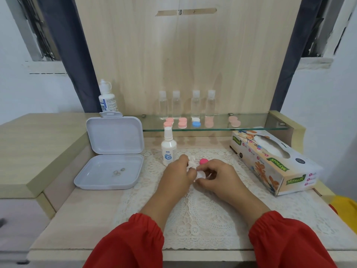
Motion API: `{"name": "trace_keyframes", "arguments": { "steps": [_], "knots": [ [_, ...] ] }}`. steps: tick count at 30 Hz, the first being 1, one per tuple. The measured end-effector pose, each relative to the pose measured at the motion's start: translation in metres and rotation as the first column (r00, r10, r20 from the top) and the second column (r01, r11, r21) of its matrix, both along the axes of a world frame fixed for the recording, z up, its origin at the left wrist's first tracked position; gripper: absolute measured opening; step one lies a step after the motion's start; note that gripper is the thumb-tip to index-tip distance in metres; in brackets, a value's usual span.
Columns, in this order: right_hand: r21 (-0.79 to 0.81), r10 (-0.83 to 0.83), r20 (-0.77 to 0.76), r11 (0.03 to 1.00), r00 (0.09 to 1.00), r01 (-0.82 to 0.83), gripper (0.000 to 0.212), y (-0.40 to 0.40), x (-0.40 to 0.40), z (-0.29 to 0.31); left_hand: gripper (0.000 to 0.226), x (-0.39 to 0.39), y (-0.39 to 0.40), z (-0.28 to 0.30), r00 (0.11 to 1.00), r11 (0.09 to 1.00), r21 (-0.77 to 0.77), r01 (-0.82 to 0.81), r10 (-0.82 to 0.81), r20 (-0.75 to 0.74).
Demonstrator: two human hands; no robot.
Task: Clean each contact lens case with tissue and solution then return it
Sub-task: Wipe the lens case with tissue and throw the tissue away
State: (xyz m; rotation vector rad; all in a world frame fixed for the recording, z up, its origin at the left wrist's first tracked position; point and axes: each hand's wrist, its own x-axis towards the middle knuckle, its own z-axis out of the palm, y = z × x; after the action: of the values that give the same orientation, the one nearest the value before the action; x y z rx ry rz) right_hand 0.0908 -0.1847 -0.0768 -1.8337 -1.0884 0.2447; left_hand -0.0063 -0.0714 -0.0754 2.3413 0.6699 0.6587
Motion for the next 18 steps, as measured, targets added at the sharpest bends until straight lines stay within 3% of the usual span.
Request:
{"name": "trace_keyframes", "arguments": {
  "steps": [5,8,11,14,18],
  "knots": [
    [0.068,-0.015,-0.192,0.997,0.981,0.028,0.027,0.0,0.005,-0.002,0.004,-0.005,0.011,0.001,0.935,0.986,-0.127,-0.108,0.144,0.325],
    [0.076,-0.017,-0.258,0.996,0.966,0.038,0.03,0.0,0.011,-0.003,0.027,-0.01,0.019,0.0,0.868,0.984,-0.142,-0.111,0.166,0.468],
    [0.104,0.037,-0.344,0.995,0.938,-0.001,0.032,0.002,0.009,-0.001,0.038,-0.01,0.015,0.002,0.908,0.995,-0.096,0.007,0.034,0.417],
    [0.181,0.101,-0.426,0.983,0.899,-0.025,0.033,0.001,0.008,0.0,0.032,-0.011,0.011,0.003,0.946,0.975,-0.128,0.18,-0.137,0.293],
    [0.227,0.14,-0.519,0.974,0.843,-0.022,0.032,0.001,0.01,0.001,0.02,-0.012,0.015,0.003,0.954,0.955,-0.2,0.218,-0.166,0.249]
  ]
}}
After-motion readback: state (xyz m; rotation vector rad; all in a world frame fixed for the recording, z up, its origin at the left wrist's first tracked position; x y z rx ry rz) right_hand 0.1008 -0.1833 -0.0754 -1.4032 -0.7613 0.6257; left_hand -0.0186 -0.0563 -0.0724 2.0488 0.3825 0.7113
